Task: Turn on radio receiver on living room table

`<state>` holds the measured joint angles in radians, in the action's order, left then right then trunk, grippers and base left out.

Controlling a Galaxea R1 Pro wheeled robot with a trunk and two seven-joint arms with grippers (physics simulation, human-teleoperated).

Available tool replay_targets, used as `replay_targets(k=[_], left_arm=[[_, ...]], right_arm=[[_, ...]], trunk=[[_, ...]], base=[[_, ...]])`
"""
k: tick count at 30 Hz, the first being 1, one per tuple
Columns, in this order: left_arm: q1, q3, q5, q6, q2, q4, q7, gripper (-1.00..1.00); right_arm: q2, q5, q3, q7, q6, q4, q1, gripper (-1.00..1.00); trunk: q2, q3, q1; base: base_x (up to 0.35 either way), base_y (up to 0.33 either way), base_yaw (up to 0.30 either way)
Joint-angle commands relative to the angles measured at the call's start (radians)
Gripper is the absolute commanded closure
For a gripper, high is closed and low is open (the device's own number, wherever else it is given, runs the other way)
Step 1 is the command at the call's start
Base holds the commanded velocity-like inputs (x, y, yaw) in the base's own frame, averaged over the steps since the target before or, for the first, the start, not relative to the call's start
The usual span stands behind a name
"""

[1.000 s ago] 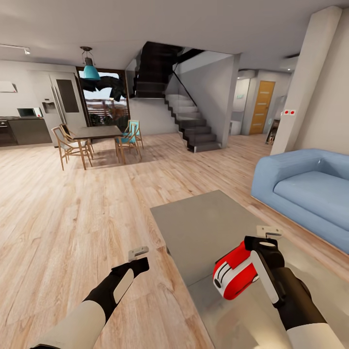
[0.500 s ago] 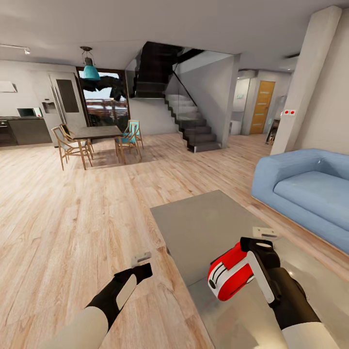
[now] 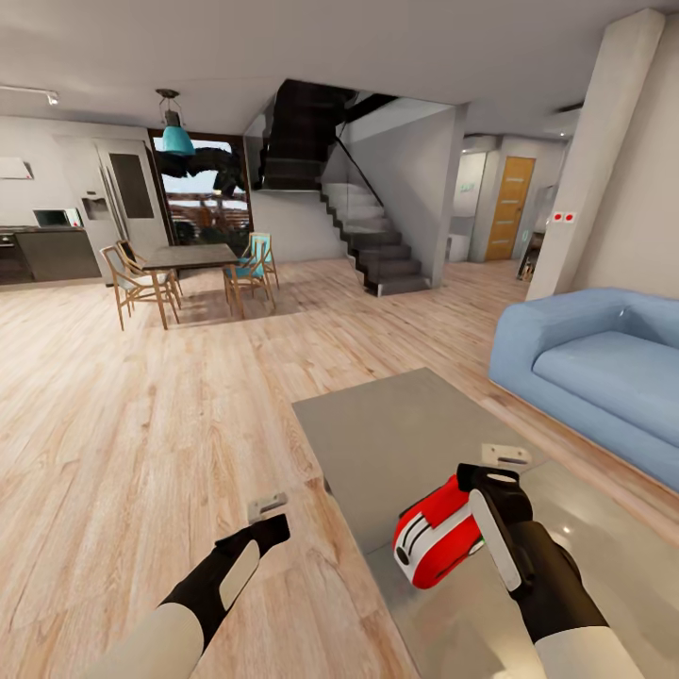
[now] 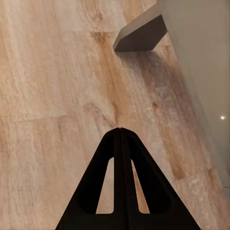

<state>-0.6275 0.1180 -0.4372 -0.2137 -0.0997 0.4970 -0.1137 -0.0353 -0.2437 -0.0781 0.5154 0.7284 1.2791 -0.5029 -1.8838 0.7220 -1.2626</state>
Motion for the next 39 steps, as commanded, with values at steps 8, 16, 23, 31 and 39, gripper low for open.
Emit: replay_targets(k=[8,16,23,31,39], left_arm=[[0.000,0.000,0.001,0.000,-0.001,0.000,0.000,1.00],[0.000,0.001,0.002,0.000,-0.002,0.000,0.000,1.00],[0.000,0.002,0.002,-0.001,-0.003,0.000,-0.001,1.00],[0.000,0.002,0.002,-0.001,-0.005,0.000,-0.001,1.00],[0.000,0.002,0.002,-0.001,-0.005,0.000,-0.001,1.00]], right_arm=[[0.000,0.006,0.000,0.000,0.000,0.000,0.000,1.00],[0.000,0.006,0.000,0.000,0.000,0.000,0.000,1.00],[0.001,0.002,0.002,0.001,0.011,-0.003,0.000,1.00],[0.004,-0.006,0.009,0.147,0.077,-0.025,0.000,1.00],[0.005,-0.008,0.009,0.177,0.084,-0.026,0.000,1.00]], trunk=[[-0.056,0.025,-0.031],[-0.112,0.050,-0.061],[-0.126,0.056,-0.069],[-0.126,0.056,-0.069],[-0.126,0.056,-0.069]], base=[[0.000,0.000,0.000],[0.000,0.000,0.000],[0.000,0.000,0.000],[0.000,0.000,0.000],[0.000,0.000,0.000]])
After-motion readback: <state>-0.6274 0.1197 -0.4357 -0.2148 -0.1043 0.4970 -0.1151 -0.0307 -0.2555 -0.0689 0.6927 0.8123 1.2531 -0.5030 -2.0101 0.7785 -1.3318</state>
